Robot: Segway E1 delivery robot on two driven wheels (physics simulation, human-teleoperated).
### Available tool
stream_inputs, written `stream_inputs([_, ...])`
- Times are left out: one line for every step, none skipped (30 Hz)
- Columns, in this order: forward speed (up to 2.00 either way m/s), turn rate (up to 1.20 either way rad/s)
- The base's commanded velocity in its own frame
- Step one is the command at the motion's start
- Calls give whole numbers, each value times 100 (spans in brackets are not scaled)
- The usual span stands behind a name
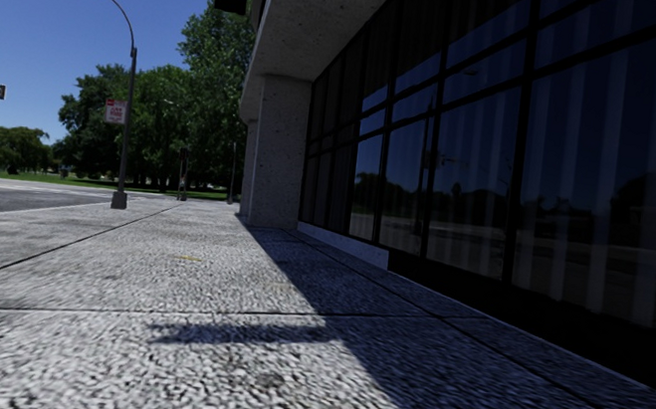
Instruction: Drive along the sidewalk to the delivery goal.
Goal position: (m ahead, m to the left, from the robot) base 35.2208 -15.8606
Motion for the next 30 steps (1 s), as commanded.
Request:
stream_inputs([84, 53])
stream_inputs([84, 52])
stream_inputs([85, 52])
stream_inputs([87, 52])
stream_inputs([87, 52])
stream_inputs([103, 51])
stream_inputs([107, 51])
stream_inputs([107, 51])
stream_inputs([112, 51])
stream_inputs([116, 51])
stream_inputs([127, 50])
stream_inputs([127, 50])
stream_inputs([141, 47])
stream_inputs([148, 45])
stream_inputs([155, 42])
stream_inputs([155, 42])
stream_inputs([170, 39])
stream_inputs([176, 35])
stream_inputs([182, 33])
stream_inputs([182, 33])
stream_inputs([186, 32])
stream_inputs([191, 32])
stream_inputs([194, 32])
stream_inputs([194, 32])
stream_inputs([196, 32])
stream_inputs([197, 32])
stream_inputs([197, 32])
stream_inputs([197, 32])
stream_inputs([197, 32])
stream_inputs([197, 32])
